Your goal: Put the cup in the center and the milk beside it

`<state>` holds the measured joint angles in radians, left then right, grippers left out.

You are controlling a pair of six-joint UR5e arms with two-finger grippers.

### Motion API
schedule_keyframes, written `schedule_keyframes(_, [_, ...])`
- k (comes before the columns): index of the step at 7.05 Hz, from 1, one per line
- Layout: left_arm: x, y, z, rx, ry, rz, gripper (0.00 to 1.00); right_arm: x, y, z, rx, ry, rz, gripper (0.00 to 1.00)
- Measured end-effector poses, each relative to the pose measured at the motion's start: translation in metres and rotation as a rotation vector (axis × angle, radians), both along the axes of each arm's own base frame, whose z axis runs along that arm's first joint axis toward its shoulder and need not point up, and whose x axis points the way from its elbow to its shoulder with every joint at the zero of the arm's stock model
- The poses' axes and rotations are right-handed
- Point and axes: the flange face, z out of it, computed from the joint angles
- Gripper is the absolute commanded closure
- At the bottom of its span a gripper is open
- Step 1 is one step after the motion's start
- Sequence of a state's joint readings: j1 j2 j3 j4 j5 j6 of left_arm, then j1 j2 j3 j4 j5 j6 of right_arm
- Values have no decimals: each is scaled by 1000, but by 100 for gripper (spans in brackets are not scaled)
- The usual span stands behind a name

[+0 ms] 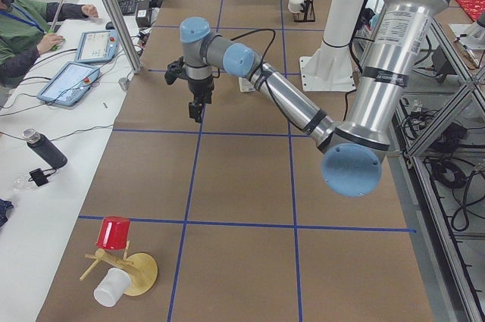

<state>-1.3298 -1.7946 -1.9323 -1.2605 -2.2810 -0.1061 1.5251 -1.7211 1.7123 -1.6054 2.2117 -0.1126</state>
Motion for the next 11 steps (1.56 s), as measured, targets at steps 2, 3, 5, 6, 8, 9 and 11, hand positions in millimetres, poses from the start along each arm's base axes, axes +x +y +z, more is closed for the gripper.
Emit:
schedule_keyframes(2, [-97,3,138,-83,-20,16,2,9,1,-6,4,-42,27,0])
schedule_keyframes(3, [-125,15,189,-115,-15,-10,2,15,2,-10,6,-53,43,0])
schedule_keyframes(5, [-141,55,242,-99,4,-36,2,19,3,-21,-3,-56,52,0])
schedule_keyframes(6, [-141,72,247,-91,22,-41,2,19,5,-22,-7,-55,53,0])
schedule_keyframes(8, [-140,97,246,-69,34,-43,2,19,8,-22,-11,-53,53,0])
schedule_keyframes(9, [-140,101,244,-60,35,-41,2,19,8,-22,-11,-53,53,0])
schedule_keyframes(11, [-140,103,244,-57,33,-40,2,19,8,-22,-9,-53,53,0])
